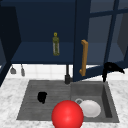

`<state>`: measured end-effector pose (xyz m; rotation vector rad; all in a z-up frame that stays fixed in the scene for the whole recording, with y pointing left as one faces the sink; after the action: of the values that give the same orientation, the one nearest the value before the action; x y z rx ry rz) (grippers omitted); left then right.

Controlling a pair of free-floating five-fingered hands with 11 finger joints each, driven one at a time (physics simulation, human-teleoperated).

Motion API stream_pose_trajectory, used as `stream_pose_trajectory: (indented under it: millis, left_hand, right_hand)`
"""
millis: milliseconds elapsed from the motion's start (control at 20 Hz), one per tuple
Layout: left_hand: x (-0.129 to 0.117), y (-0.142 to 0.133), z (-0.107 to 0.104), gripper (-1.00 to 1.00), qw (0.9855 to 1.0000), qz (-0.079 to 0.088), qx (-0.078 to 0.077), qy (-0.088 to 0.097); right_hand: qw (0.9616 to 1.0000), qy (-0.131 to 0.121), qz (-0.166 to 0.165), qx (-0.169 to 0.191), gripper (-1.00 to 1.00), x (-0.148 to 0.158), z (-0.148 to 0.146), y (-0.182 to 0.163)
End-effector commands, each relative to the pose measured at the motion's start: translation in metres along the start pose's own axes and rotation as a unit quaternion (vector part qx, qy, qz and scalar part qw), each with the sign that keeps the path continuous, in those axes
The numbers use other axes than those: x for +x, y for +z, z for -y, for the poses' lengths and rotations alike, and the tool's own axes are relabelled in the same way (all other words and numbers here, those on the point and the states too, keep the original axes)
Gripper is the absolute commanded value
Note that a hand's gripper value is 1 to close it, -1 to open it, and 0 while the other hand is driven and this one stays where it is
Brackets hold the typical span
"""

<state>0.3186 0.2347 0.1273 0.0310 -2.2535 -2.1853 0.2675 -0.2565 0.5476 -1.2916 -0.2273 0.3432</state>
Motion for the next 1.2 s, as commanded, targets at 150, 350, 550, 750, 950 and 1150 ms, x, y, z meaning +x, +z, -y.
stream_pose_trajectory:
  millis: [150, 350, 550, 750, 950, 1150]
  left_hand:
    - [0.0, 0.0, 0.0, 0.0, 1.0, 0.0, 0.0, 0.0]
    - [0.0, 0.0, 0.0, 0.0, 1.0, 0.0, 0.0, 0.0]
    - [0.0, 0.0, 0.0, 0.0, 1.0, 0.0, 0.0, 0.0]
    - [0.0, 0.0, 0.0, 0.0, 1.0, 0.0, 0.0, 0.0]
    - [0.0, 0.0, 0.0, 0.0, 1.0, 0.0, 0.0, 0.0]
    - [0.0, 0.0, 0.0, 0.0, 1.0, 0.0, 0.0, 0.0]
  right_hand:
    - [0.9983, -0.017, -0.051, -0.021, -1.0, 0.045, -0.009, 0.0]
    - [0.995, -0.028, -0.09, -0.034, -1.0, 0.065, -0.013, 0.001]
    - [0.9892, -0.039, -0.132, -0.049, -1.0, 0.085, -0.016, 0.0]
    - [0.9819, -0.054, -0.17, -0.064, -1.0, 0.108, -0.017, -0.002]
    - [0.9721, -0.063, -0.211, -0.08, -1.0, 0.13, -0.017, -0.004]
    - [0.9606, -0.076, -0.253, -0.086, -1.0, 0.148, -0.021, -0.007]
